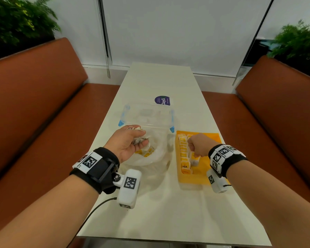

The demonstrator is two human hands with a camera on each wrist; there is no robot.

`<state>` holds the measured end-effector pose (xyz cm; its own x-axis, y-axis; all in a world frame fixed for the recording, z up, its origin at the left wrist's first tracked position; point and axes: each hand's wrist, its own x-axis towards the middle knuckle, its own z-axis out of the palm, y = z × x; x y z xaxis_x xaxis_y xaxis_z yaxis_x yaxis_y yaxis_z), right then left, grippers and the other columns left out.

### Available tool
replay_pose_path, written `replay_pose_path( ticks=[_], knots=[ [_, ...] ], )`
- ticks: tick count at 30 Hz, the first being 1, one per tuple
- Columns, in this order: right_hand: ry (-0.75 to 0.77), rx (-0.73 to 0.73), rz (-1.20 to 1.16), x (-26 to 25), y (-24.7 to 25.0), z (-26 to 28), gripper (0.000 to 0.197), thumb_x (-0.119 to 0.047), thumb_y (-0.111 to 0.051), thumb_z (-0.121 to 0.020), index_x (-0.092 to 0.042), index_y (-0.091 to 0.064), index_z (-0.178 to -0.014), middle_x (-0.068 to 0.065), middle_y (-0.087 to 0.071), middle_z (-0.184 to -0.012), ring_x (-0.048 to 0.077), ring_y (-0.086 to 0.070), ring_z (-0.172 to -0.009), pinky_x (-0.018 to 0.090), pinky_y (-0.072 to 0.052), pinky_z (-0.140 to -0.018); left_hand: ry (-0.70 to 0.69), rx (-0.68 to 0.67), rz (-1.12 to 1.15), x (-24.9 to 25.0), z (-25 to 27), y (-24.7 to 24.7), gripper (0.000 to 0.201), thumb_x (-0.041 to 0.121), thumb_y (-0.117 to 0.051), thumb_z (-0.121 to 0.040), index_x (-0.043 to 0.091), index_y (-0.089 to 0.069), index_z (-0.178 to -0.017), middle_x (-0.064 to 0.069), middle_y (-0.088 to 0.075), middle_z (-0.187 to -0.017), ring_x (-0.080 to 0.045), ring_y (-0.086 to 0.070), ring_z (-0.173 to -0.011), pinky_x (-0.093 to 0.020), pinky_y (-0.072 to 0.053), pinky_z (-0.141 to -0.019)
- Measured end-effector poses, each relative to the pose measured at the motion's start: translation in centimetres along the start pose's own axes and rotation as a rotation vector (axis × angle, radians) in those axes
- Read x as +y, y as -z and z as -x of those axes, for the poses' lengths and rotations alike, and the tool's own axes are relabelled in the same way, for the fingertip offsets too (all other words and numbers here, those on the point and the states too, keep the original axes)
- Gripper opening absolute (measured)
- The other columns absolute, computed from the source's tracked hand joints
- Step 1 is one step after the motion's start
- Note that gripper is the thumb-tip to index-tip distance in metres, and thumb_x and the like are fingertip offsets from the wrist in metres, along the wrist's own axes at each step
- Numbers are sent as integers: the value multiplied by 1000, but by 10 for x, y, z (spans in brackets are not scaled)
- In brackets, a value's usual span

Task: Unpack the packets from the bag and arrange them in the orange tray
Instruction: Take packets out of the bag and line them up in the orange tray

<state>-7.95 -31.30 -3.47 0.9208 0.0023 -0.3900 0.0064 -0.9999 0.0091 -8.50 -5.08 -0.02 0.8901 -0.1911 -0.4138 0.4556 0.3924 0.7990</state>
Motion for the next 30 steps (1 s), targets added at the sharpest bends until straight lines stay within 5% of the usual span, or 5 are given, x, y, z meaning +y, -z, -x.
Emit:
replay_pose_path(
  ticks=[7, 16, 20, 26, 30],
  knots=[
    [107, 234, -106, -14, 25, 10, 11, -18, -72, -78, -17, -64, -86, -1, -61, -90, 18, -59, -88, 25, -44, -72, 46, 36, 43, 3, 1, -2, 19, 5, -67, -85, 4, -57, -101, -19, -56, -108, -33, -61, -92, -33, -61, -61],
    [452, 467, -637, -99, 64, 34, 26, -18, -63, -89, -12, -63, -115, -2, -59, -92, 7, -54, -72, 16, -43, -72, 73, -24, 32, 4, 9, -10, 27, 30, -59, -94, 4, -63, -99, -18, -62, -103, -34, -63, -94, -34, -60, -58],
    [482, 390, -680, -113, 67, 28, 43, -15, -67, -87, -14, -55, -128, 2, -62, -106, 13, -58, -82, 22, -47, -82, 69, -87, 28, 3, 15, -10, 41, 42, -51, -96, 6, -62, -112, -19, -65, -112, -33, -64, -98, -33, -59, -58],
    [578, 321, -850, -112, 68, 30, 42, 1, -72, -77, -8, -62, -118, -6, -63, -73, 13, -60, -72, 31, -52, -81, 60, -148, -80, 4, 22, -11, 70, 65, -41, -86, 4, -62, -115, -15, -67, -100, -26, -68, -82, -31, -58, -57],
    [595, 272, -652, -109, 72, 34, 37, -10, -71, -82, -13, -63, -118, -7, -57, -80, 12, -55, -76, 26, -46, -79, 39, -196, -130, 3, 23, -11, 69, 68, -38, -85, 8, -64, -108, -10, -70, -90, -23, -68, -82, -30, -59, -60]
  ],
)
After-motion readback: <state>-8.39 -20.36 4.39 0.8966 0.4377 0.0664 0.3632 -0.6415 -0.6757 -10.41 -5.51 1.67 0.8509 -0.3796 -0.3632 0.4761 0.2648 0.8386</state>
